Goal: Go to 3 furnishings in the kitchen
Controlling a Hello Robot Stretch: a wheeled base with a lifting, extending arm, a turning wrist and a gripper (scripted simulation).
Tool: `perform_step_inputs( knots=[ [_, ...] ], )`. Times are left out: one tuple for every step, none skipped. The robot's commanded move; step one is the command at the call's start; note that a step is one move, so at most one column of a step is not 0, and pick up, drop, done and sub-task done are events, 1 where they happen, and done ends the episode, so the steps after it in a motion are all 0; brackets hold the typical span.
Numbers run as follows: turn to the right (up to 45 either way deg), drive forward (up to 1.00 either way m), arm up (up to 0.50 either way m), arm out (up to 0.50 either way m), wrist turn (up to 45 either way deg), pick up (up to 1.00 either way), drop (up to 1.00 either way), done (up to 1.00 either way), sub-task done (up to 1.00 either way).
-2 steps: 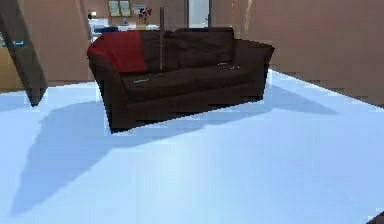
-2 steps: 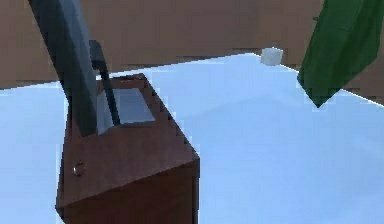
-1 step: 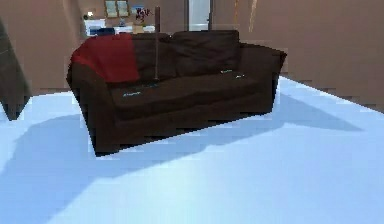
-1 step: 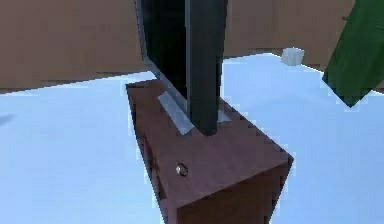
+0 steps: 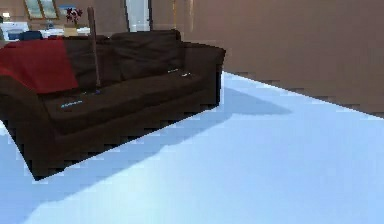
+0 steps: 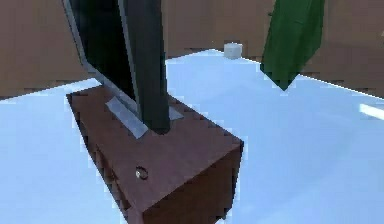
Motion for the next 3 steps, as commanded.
perform_step_inputs(
  knots=[
    [0.0,0.35,0.0,0.0,0.0,0.0,0.0,0.0,0.0],
    [18.0,0.0,0.0,0.0,0.0,0.0,0.0,0.0,0.0],
    [0.0,1.0,0.0,0.0,0.0,0.0,0.0,0.0,0.0]
  ],
)
